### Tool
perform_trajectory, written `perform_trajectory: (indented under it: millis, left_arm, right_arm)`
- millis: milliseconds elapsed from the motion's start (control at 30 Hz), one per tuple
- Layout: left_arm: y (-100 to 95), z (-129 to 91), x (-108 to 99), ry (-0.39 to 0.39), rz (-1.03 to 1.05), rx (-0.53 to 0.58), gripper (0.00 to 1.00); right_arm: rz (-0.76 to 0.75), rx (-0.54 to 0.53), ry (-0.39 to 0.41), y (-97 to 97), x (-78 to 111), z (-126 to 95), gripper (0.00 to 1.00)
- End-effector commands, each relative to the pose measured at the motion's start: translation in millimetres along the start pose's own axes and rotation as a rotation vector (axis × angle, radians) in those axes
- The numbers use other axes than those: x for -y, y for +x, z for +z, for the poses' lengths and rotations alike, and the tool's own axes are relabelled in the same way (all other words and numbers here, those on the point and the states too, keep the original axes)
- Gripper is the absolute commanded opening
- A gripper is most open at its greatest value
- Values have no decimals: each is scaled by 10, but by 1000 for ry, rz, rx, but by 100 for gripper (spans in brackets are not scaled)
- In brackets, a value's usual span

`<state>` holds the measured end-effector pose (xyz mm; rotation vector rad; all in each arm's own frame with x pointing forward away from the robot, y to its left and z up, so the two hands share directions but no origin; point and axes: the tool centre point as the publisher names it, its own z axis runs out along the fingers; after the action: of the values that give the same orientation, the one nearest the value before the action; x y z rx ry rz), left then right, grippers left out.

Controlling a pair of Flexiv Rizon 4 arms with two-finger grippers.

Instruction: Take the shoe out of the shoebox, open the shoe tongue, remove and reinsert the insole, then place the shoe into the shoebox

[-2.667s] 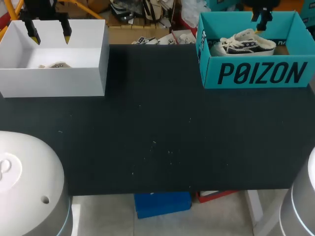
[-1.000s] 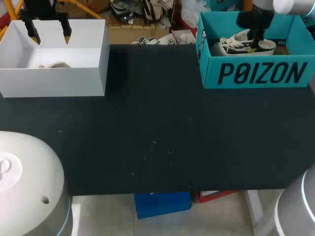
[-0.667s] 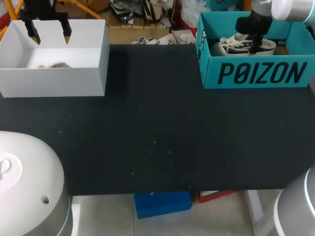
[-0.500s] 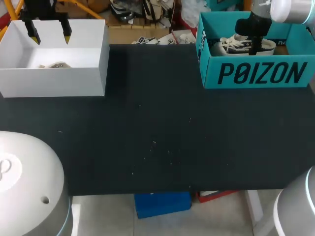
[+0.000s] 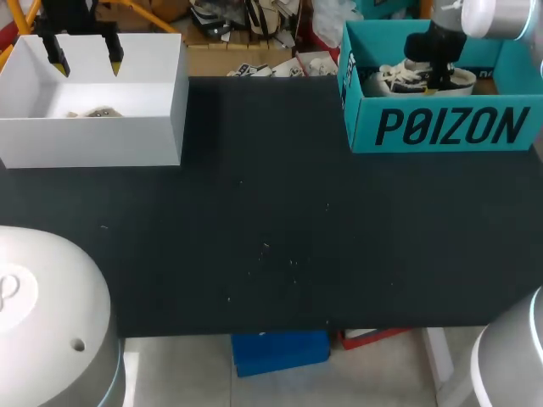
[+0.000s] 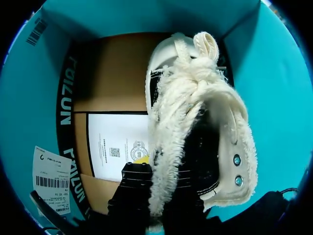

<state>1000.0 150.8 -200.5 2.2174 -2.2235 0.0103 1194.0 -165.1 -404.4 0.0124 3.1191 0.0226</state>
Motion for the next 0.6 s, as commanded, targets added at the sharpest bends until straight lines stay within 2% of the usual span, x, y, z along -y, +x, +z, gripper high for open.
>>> perform_trajectory:
  millis: [33,267,600]
  left_arm:
    - [1,-5,-2,-2,-1,2,100]
    - [1,-5,-2,-2,-1,2,100]
    - [1,-5,-2,-2,-1,2,100]
  right_arm:
    - [3,-3,10,-28,24,-130,0]
    - [22,26,31,42,72,-397,0]
    - [62,89,86,197,126,-948,0]
